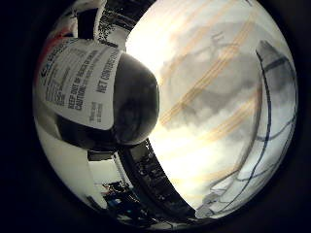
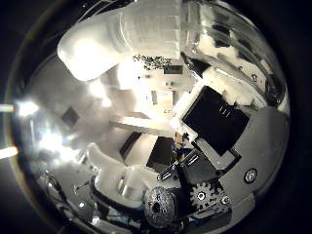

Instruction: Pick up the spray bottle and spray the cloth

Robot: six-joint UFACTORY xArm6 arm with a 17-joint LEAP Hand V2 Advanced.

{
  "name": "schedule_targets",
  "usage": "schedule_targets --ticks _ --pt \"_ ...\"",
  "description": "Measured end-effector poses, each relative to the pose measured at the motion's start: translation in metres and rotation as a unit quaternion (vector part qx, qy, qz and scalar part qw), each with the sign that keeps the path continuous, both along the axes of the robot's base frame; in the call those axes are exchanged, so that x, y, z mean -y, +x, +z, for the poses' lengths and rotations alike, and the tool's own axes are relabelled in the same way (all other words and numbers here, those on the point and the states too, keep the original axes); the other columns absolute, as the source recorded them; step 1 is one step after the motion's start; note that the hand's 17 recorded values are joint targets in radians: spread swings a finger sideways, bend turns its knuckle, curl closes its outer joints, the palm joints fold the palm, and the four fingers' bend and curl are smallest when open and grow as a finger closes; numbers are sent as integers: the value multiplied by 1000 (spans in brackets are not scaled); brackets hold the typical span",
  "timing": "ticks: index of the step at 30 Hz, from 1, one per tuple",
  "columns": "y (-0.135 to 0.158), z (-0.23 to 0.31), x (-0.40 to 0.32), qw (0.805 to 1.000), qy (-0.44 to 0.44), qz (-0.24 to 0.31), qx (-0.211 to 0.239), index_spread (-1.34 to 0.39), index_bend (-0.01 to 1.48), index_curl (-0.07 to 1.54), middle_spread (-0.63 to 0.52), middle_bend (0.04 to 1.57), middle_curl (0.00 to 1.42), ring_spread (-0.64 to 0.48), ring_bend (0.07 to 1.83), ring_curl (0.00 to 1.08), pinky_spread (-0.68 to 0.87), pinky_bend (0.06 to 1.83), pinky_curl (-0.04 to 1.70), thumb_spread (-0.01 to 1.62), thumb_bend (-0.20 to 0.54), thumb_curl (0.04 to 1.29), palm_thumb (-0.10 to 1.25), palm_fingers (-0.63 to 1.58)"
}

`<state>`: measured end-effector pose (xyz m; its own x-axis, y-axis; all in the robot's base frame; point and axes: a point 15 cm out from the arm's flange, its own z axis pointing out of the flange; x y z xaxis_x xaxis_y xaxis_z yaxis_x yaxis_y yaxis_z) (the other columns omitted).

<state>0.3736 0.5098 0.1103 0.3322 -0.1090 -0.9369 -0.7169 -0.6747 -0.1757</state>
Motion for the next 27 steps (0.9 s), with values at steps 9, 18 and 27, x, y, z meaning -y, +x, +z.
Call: schedule_targets --ticks 9,18,27 --pt "1 -12 4 1000 -5 -6 -12 -159 1197 691 -51 1372 584 -143 1456 600 -188 983 1305 958 -16 765 1020 1193" --pt "-11 -29 1 1000 -14 2 -24 -148 1189 695 -46 1368 582 -149 1421 595 -204 980 1261 964 -18 760 987 1186" --pt "-12 -31 2 1000 -16 3 -25 -179 753 628 -29 1138 518 -113 1340 528 -296 937 1024 752 -36 732 863 954"
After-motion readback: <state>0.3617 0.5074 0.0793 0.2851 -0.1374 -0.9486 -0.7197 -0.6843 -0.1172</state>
